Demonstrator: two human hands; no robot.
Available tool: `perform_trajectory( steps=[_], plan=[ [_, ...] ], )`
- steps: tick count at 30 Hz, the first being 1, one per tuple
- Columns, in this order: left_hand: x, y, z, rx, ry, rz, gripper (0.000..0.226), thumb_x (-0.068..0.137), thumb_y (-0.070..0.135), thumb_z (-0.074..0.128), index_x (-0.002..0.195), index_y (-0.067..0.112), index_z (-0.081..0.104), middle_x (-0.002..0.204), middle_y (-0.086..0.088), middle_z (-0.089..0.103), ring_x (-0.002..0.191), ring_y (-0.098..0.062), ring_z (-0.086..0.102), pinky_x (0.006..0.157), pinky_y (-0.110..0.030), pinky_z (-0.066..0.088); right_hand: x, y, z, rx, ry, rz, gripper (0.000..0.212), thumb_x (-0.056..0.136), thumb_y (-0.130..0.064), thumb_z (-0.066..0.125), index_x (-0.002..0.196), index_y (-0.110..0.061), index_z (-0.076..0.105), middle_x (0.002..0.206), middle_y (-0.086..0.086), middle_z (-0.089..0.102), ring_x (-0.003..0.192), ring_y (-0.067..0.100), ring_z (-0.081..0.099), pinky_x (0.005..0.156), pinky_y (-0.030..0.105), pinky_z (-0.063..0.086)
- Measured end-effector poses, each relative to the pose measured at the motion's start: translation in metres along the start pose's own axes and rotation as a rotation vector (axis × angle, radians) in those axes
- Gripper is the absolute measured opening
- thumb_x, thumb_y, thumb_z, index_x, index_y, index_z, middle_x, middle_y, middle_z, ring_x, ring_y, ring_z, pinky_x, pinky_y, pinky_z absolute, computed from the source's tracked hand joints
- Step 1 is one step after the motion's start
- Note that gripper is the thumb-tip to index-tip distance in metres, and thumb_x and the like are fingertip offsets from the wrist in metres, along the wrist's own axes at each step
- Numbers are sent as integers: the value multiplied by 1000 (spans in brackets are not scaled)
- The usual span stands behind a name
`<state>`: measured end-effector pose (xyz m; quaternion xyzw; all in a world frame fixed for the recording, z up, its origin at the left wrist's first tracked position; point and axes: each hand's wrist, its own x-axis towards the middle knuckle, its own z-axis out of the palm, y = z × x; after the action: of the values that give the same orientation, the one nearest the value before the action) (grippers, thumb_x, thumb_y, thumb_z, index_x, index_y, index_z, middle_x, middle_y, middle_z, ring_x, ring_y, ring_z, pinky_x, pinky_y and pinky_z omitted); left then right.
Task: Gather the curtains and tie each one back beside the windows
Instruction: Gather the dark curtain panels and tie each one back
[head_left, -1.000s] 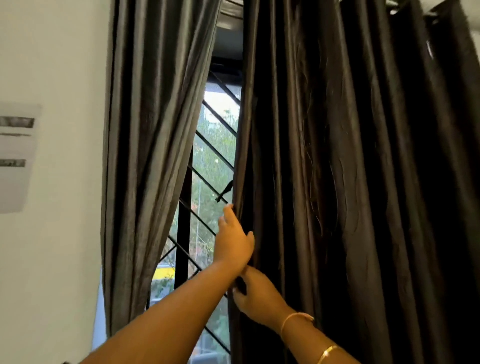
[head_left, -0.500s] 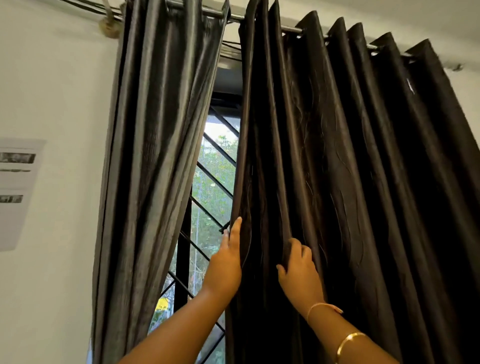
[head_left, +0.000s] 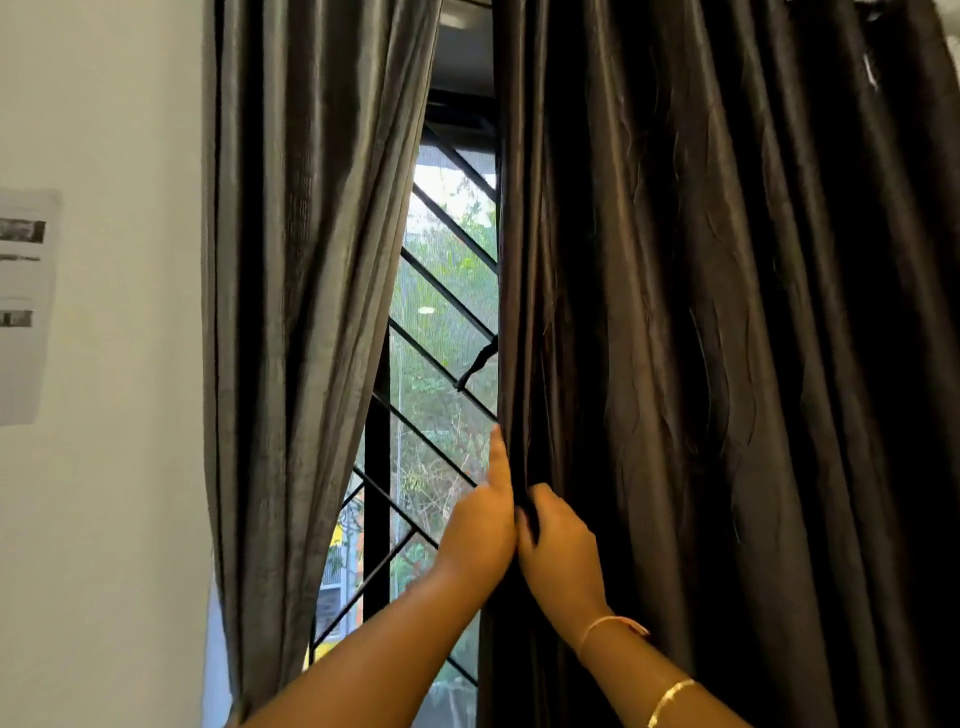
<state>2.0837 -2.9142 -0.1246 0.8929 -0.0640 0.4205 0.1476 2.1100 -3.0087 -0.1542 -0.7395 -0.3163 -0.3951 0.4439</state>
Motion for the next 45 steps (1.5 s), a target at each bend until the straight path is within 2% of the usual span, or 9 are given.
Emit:
perform_trajectory(
  steps=[11, 14, 19, 22, 26, 30, 33, 38, 45],
  plan=[
    [-18, 17, 32, -147, 19, -14, 61, 99, 41, 30, 150, 23, 0, 82, -10, 62, 67, -22, 58, 55, -33, 44, -18, 44, -16, 141, -135, -147, 15, 86, -17, 51, 96, -15, 61, 91, -5, 64, 82, 7, 59, 71, 16, 47],
    [-4, 28, 40, -240, 76, -124, 65, 97, 38, 41, 149, 18, 8, 85, -11, 64, 64, -21, 57, 48, -24, 39, -10, 53, -31, 65, -181, -151, 20, 79, -10, 45, 82, -6, 64, 80, 7, 65, 74, 24, 61, 66, 39, 50],
    [15, 39, 50, -180, 151, -177, 75, 93, 18, 45, 148, 20, -4, 87, -11, 60, 58, -17, 54, 47, -28, 41, 27, 55, -71, -250, 188, -313, 23, 73, -11, 49, 87, -8, 67, 95, 9, 65, 85, 33, 60, 70, 42, 49],
    [19, 46, 57, -235, 202, -107, 87, 88, 9, 46, 145, 36, -14, 127, -16, 49, 49, -6, 47, 36, -16, 35, 44, 66, -86, -393, 397, -115, 50, 73, -11, 67, 122, -11, 55, 128, 16, 51, 112, 39, 50, 86, 51, 43],
    [17, 53, 63, -99, 333, 93, 96, 88, 7, 50, 134, 57, -17, 155, -11, 6, 42, -9, 42, 37, -16, 37, 47, 92, -91, -147, 240, 115, 70, 85, -22, 64, 144, -12, 27, 139, 13, 43, 124, 31, 45, 97, 49, 44],
    [17, 54, 67, -53, 345, -37, 67, 88, 26, 58, 143, 33, 22, 152, -11, 14, 75, -27, 63, 52, -18, 40, 33, 107, -82, -199, 149, 16, 45, 91, -17, 55, 133, -10, 40, 118, 8, 55, 106, 24, 56, 79, 41, 53],
    [20, 50, 66, 26, 314, -126, 27, 87, 32, 59, 106, 14, 52, 144, -10, 28, 78, -29, 60, 54, -26, 37, 23, 107, -67, -256, 103, -106, 28, 93, -18, 51, 120, -10, 51, 106, 6, 58, 95, 23, 59, 67, 34, 52],
    [17, 50, 71, -14, 323, -99, 17, 93, 26, 48, 88, 11, 43, 136, -13, 36, 74, -34, 55, 56, -28, 31, 17, 106, -43, -350, -109, -204, 40, 97, -22, 40, 136, -16, 40, 120, 3, 56, 107, 23, 54, 77, 35, 45],
    [13, 52, 69, -91, 308, -92, 13, 97, 26, 40, 90, 15, 38, 142, -13, 29, 80, -34, 56, 58, -33, 41, 2, 92, -35, 195, -103, -296, 27, 93, -8, 48, 118, -10, 59, 106, 7, 67, 92, 15, 61, 77, 18, 46]
  ],
)
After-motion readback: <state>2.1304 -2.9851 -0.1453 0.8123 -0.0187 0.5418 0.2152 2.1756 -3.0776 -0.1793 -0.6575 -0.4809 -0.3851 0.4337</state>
